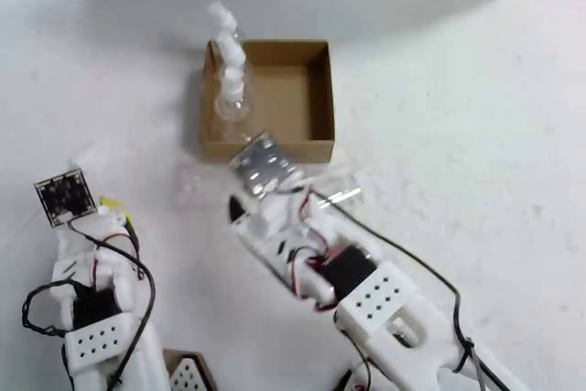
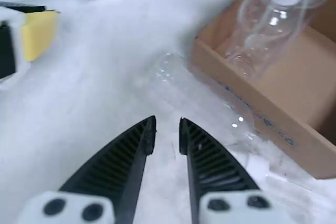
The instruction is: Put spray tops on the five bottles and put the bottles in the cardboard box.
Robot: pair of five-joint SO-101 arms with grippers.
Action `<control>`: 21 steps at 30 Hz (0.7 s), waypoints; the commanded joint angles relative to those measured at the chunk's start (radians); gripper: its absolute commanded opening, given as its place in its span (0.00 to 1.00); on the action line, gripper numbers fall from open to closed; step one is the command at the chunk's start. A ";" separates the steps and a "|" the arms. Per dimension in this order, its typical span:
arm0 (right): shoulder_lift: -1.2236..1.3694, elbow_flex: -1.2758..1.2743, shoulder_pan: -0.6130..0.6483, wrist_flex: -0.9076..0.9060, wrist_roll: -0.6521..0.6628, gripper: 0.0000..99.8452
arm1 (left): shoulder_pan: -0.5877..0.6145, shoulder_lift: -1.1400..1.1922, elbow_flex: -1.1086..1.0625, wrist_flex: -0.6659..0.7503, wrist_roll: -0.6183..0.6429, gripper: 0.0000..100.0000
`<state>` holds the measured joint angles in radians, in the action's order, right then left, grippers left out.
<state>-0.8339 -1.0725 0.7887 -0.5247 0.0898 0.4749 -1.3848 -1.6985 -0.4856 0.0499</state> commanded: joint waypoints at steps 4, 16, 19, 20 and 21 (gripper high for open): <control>-0.007 0.098 0.035 0.051 0.002 0.05 | -0.008 0.229 0.046 0.127 -0.023 0.06; 0.008 0.207 0.036 0.044 0.002 0.05 | 0.027 0.676 0.273 0.164 0.026 0.06; 0.082 0.249 0.042 0.042 0.000 0.05 | 0.045 0.753 0.322 0.164 0.063 0.06; 0.117 0.265 0.047 0.042 0.000 0.05 | 0.053 0.773 0.336 0.163 0.066 0.06; 0.154 0.281 0.051 0.041 0.000 0.05 | 0.059 0.788 0.348 0.160 0.068 0.06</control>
<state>-0.7787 -0.8915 0.8193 -0.4971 0.0898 0.5010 -0.6667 -1.4500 -0.3537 0.0898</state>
